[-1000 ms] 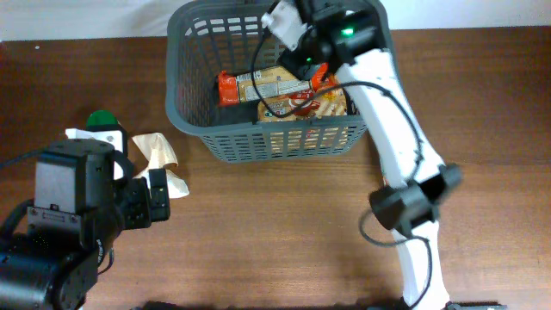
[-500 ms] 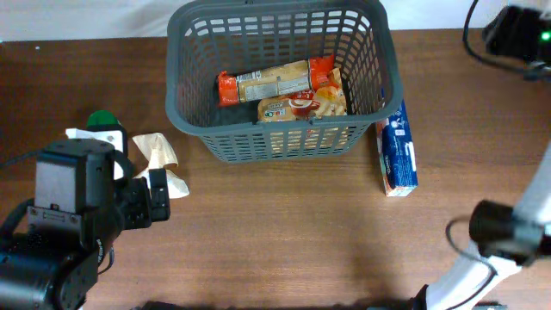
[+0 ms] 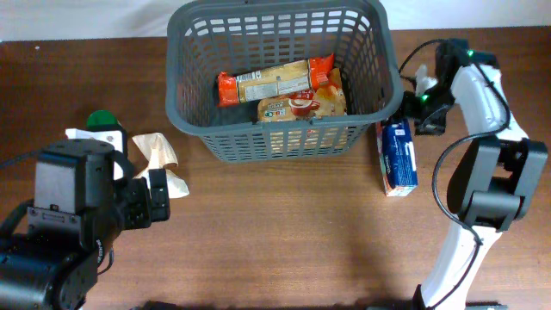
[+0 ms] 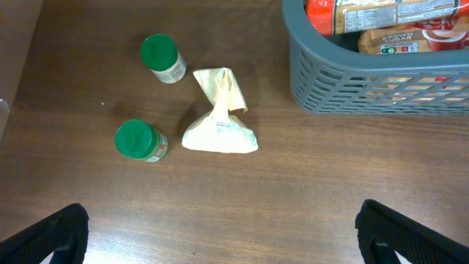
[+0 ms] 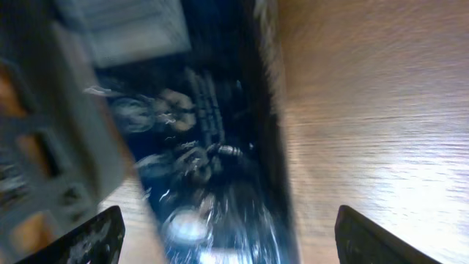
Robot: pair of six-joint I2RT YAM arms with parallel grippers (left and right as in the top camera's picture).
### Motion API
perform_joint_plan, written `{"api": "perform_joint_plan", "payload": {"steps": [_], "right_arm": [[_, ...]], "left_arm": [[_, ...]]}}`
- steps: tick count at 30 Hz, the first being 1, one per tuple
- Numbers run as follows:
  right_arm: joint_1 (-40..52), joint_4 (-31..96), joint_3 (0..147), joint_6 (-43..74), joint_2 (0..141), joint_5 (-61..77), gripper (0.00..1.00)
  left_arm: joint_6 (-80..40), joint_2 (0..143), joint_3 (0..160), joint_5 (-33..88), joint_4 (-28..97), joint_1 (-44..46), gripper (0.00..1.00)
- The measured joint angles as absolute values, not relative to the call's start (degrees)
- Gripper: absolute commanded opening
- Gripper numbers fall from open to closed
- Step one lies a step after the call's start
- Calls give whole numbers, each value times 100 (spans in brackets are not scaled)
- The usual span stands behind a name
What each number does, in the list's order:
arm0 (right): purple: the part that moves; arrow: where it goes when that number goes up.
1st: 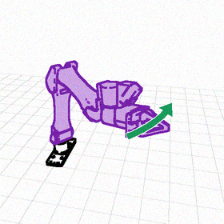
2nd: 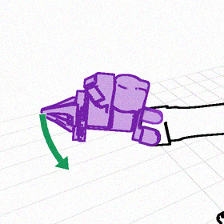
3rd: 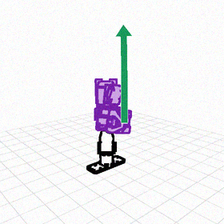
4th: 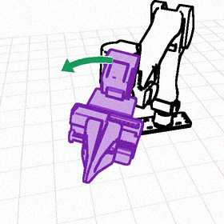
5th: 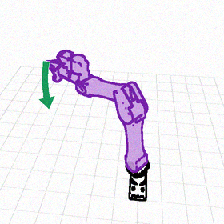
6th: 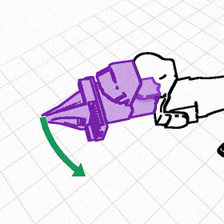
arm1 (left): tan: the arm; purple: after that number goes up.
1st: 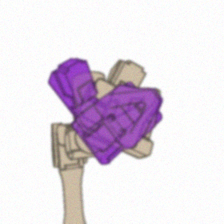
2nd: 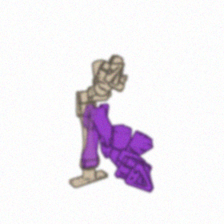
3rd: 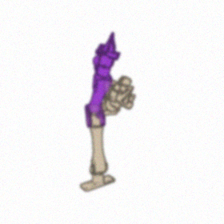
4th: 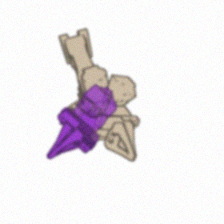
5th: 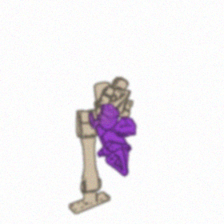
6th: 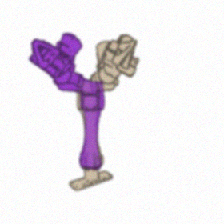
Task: Pack container
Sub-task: 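Grasp the blue Kleenex box with the right gripper and lift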
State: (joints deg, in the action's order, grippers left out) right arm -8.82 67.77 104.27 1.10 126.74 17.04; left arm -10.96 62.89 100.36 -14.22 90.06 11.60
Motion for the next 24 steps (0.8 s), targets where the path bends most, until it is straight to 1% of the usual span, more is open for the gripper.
{"api": "perform_joint_plan", "payload": {"steps": [1, 2, 3, 5, 9, 11, 13, 17, 18, 20, 22, 23, 24], "right_arm": [[-864, 6641, 10154, 102, 12674, 1747, 59], [-854, 6539, 9988, 152, 12674, 1774, 28], [-847, 6423, 9810, 113, 12674, 1826, 4], [-845, 6348, 9660, 132, 12676, 1876, 4], [-974, 6479, 9819, 327, 12637, 1942, 4], [-1135, 6742, 10291, 397, 12575, 1953, 4], [-1358, 6969, 11063, 440, 12368, 1951, 4], [-1568, 7293, 12929, 467, 11434, 1959, 4], [-1542, 7323, 13168, 464, 11299, 1962, 4], [-1166, 7371, 14042, 294, 10610, 1970, 4], [-604, 7417, 14484, -43, 10204, 1994, 4], [-150, 7417, 14654, -266, 10025, 2049, 4], [484, 7422, 14770, -757, 9874, 2104, 4]], "left_arm": [[-1096, 6289, 10036, -1422, 9006, 1160, 99], [-1096, 6289, 10036, -1420, 9008, 1160, 99], [-1096, 6289, 10036, -1422, 9004, 1160, 99], [-1096, 6289, 10036, -1422, 9004, 1160, 99], [-1096, 6289, 10036, -1422, 9004, 1160, 99], [-1096, 6289, 10036, -1420, 9006, 1160, 99], [-1096, 6289, 10036, -1422, 9004, 1160, 99], [-1096, 6289, 10036, -1422, 9004, 1160, 99], [-1096, 6289, 10036, -1422, 9004, 1160, 99], [-1096, 6289, 10036, -1422, 9004, 1160, 99], [-1096, 6289, 10036, -1422, 9006, 1160, 99], [-1096, 6289, 10036, -1422, 9004, 1160, 99], [-1096, 6289, 10036, -1422, 9004, 1160, 99]]}}
